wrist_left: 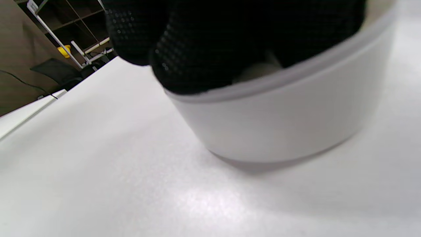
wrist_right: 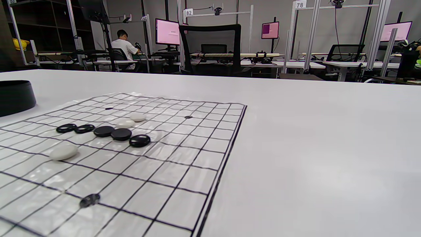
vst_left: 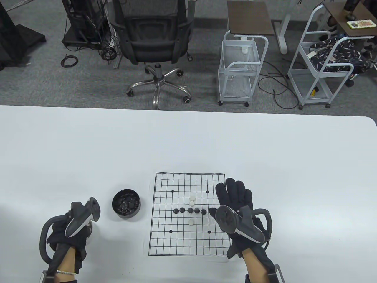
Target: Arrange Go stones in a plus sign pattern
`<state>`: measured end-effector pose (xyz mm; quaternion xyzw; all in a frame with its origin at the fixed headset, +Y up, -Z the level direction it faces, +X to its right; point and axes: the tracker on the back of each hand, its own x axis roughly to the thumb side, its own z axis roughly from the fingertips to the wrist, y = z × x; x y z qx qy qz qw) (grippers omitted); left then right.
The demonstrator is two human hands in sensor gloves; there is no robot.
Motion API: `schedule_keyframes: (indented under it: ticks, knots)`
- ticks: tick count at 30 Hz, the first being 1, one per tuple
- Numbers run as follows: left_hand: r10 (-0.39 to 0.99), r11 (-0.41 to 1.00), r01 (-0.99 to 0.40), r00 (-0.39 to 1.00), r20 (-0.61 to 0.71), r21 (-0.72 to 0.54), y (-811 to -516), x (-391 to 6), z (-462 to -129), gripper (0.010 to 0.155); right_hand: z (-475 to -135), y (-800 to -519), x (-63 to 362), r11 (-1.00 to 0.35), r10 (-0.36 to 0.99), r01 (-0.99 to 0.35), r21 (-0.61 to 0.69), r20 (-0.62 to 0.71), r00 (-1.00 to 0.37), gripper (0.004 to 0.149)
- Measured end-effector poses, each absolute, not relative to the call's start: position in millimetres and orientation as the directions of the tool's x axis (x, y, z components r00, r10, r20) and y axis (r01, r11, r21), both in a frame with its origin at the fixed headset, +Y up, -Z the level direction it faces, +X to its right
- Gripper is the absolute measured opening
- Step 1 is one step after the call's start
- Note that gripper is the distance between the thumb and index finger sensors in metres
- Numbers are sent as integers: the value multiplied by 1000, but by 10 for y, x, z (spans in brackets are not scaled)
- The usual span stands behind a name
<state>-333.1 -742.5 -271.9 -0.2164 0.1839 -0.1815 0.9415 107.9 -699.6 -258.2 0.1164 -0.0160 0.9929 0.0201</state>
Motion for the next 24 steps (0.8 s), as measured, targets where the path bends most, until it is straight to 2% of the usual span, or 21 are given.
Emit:
schedule_keyframes:
  ticks: [4, 9, 24]
  knots:
    - [-421, 839, 263, 868, -263, -476, -7447, -3328, -2729, 50, -2577, -6993, 1078, -999, 32, -39, -25, 231, -972, 77]
    - [-330, 871, 166, 895, -301, -462, -7449, -3432, -2710, 48, -2581, -6995, 1077, -999, 34, -41, -25, 231, -972, 77]
    - [-256, 902, 95, 903, -344, -422, -7327, -3526, -2663, 43, -2582, -6992, 1076, -999, 35, -41, -23, 229, -973, 77]
